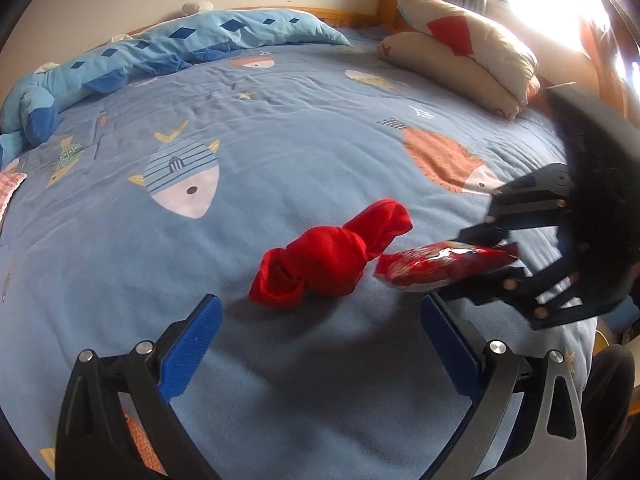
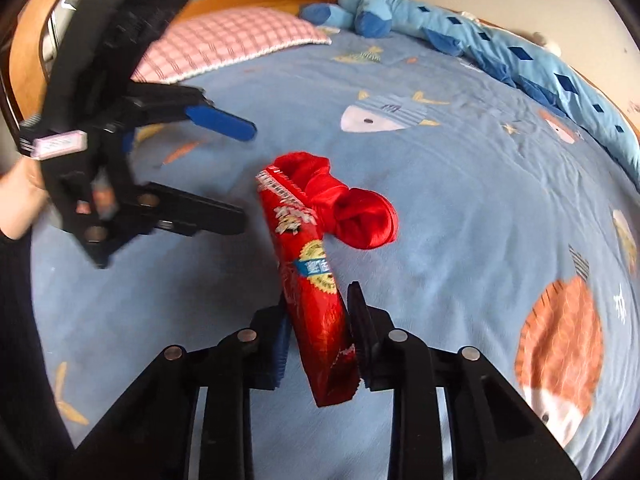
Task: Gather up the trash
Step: 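Grasp the red snack wrapper with the right gripper, then grasp the red sock with the left gripper while the right gripper holds the wrapper, then carry the red sock and wrapper in both grippers to the yellow bucket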
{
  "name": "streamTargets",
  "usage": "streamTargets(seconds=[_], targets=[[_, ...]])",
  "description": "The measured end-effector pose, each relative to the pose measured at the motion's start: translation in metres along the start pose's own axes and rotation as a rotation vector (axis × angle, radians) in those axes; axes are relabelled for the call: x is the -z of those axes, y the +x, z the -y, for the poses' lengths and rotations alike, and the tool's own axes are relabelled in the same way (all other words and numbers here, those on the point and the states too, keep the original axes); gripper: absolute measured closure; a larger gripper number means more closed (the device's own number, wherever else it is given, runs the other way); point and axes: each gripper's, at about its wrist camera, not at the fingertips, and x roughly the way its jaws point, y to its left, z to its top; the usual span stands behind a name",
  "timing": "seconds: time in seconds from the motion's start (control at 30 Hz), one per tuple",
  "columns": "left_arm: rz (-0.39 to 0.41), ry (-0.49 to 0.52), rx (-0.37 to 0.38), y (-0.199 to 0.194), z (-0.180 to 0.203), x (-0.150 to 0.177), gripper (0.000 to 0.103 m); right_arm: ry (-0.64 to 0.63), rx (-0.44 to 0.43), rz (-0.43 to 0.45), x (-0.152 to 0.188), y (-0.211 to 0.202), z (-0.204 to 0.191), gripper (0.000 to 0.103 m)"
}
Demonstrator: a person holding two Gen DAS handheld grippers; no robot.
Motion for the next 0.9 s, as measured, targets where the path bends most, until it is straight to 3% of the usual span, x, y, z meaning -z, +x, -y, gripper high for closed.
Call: streamTargets(seconds=[0.2, 0.37, 0.5, 0.57, 0.6, 0.63, 0.67, 0.73, 0.9], targets=[[-0.005, 0.038, 0.017, 0.01, 0.01, -0.008, 0.004, 0.1, -0.042, 0.057, 0.013, -0.029, 0.005, 0.077], [-0.021, 0.108, -0.021, 0.027, 0.015, -0.022, 0.004, 0.165, -0.062, 0.103, 0.025, -0.049, 0.01, 0.077], [-0.061, 0.117, 0.049, 0.048, 0.012, -0.032, 0.005, 0.197, -0.062, 0.112, 0.031, -0.052, 0.015, 0.077], [-0.083, 0.11, 0.096, 0.057, 0.011, -0.032, 0.016, 0.216, -0.059, 0.115, 0.034, -0.051, 0.019, 0.077], [-0.12, 0.105, 0.114, 0.065, 0.01, -0.031, 0.034, 0.224, -0.058, 0.116, 0.035, -0.051, 0.021, 0.077], [-0.129, 0.105, 0.1, 0.069, 0.011, -0.029, 0.044, 0.233, -0.06, 0.116, 0.036, -0.05, 0.023, 0.077], [-0.122, 0.106, 0.082, 0.069, 0.011, -0.027, 0.044, 0.241, -0.056, 0.12, 0.037, -0.049, 0.025, 0.077], [-0.108, 0.086, 0.094, 0.065, 0.008, -0.025, 0.06, 0.253, -0.055, 0.121, 0.039, -0.048, 0.027, 0.077], [-0.076, 0.061, 0.094, 0.049, 0.009, -0.017, 0.063, 0.283, -0.064, 0.143, 0.041, -0.049, 0.028, 0.077]])
